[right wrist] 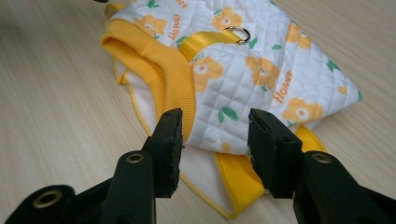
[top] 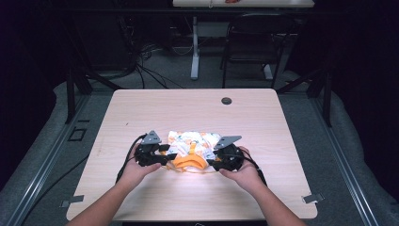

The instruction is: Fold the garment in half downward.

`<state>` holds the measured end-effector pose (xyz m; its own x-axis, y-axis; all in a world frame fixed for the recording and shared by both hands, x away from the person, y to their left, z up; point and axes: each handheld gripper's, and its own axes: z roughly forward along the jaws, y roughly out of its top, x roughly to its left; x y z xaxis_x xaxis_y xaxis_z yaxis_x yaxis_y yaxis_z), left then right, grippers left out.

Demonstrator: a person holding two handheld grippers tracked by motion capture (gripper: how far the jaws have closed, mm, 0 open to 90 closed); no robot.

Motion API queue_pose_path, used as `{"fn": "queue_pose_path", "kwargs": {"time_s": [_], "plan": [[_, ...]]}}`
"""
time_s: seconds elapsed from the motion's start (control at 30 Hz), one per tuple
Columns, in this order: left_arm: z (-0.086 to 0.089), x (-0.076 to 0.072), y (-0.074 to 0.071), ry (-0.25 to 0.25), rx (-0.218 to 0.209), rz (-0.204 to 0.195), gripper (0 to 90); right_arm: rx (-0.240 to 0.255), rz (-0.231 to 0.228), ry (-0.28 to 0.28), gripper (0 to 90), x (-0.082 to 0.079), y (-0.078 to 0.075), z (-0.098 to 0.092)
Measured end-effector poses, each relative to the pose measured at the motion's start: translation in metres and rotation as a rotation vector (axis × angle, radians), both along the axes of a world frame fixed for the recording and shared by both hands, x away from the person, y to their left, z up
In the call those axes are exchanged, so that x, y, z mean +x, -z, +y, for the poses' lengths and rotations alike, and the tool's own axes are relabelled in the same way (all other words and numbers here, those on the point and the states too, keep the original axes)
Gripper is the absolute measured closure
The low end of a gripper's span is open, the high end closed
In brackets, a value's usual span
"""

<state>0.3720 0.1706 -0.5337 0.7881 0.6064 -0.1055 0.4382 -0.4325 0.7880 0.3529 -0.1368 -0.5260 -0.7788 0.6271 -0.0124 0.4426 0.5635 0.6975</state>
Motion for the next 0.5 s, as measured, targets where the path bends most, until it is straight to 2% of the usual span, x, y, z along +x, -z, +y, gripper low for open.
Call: {"fn": "queue_pose_path", "kwargs": {"time_s": [0.1,0.3,0.4,0.5], "plan": [[0.009,-0.009,0.000,-0.009,-0.007,0.003,48.6,-0.002,-0.018,0.006,53.9,-0.008,-0.003,-0.006],[0.026,-0.027,0.010,-0.047,-0.019,0.009,48.6,0.057,-0.004,0.030,53.4,-0.025,0.000,-0.021],[0.033,-0.036,0.015,-0.062,0.007,-0.010,48.5,0.064,0.002,0.038,53.0,-0.033,0.004,-0.025],[0.038,-0.043,0.019,-0.070,0.023,-0.012,48.6,0.046,-0.005,0.029,52.4,-0.039,0.007,-0.028]]}}
